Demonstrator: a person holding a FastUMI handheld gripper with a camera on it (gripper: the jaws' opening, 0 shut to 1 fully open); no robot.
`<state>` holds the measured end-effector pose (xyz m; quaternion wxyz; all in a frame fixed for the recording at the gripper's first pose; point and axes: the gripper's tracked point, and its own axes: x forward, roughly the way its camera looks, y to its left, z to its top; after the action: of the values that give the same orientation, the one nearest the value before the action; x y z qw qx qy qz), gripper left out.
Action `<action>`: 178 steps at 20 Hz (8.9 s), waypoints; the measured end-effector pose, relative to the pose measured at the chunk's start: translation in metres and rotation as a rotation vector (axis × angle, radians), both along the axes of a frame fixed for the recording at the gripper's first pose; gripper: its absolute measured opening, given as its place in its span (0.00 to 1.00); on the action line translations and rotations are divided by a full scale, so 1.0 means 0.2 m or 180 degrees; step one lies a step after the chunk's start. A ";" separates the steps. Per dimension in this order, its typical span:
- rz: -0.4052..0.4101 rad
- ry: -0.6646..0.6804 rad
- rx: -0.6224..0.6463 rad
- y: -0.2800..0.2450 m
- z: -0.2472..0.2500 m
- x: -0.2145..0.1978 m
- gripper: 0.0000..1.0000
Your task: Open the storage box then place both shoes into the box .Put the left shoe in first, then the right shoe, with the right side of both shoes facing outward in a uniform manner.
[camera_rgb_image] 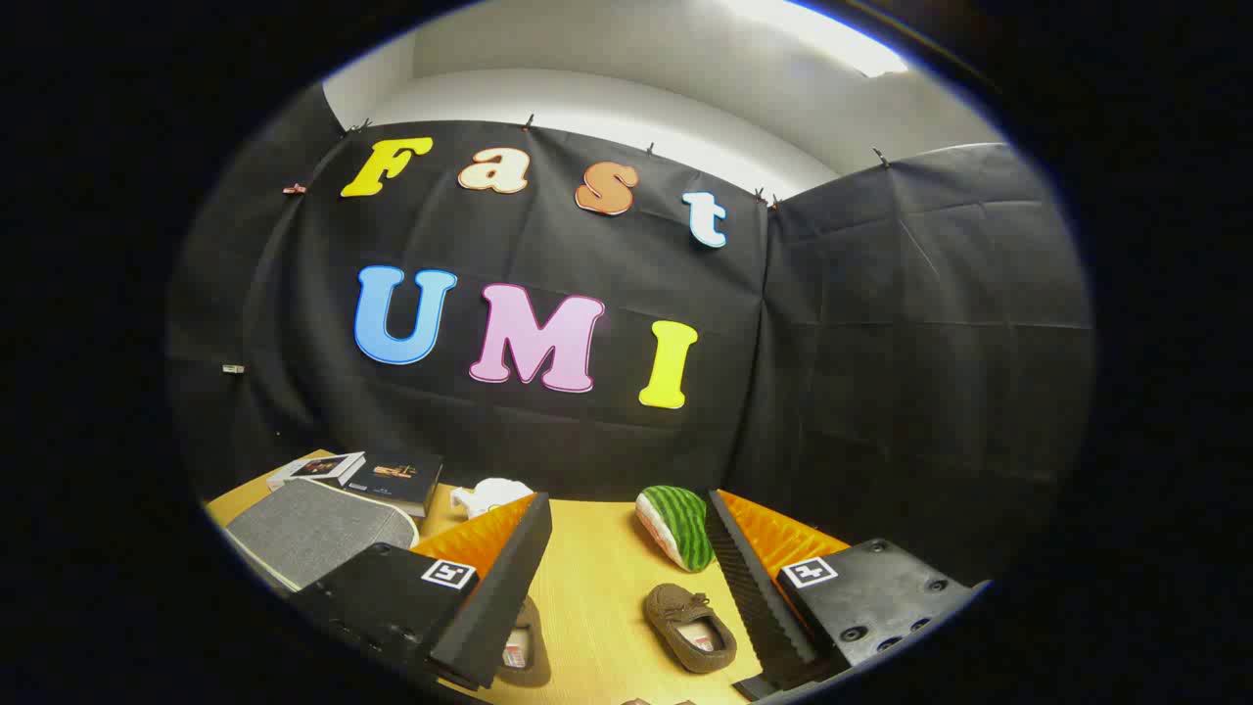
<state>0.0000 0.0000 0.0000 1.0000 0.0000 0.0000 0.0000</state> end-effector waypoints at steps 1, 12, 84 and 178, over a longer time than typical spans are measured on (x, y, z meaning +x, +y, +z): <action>-0.0002 0.0018 0.0025 0.00 0.00 0.01 0.97; 0.0074 0.0193 0.0211 0.03 -0.05 0.04 0.97; 0.3426 0.3980 0.3056 1.31 -0.75 -0.21 0.05; 0.1596 0.2817 -0.0139 0.35 -1.28 0.14 0.99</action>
<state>0.0270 0.0706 -0.2565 0.8732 -0.0209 0.4237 0.2400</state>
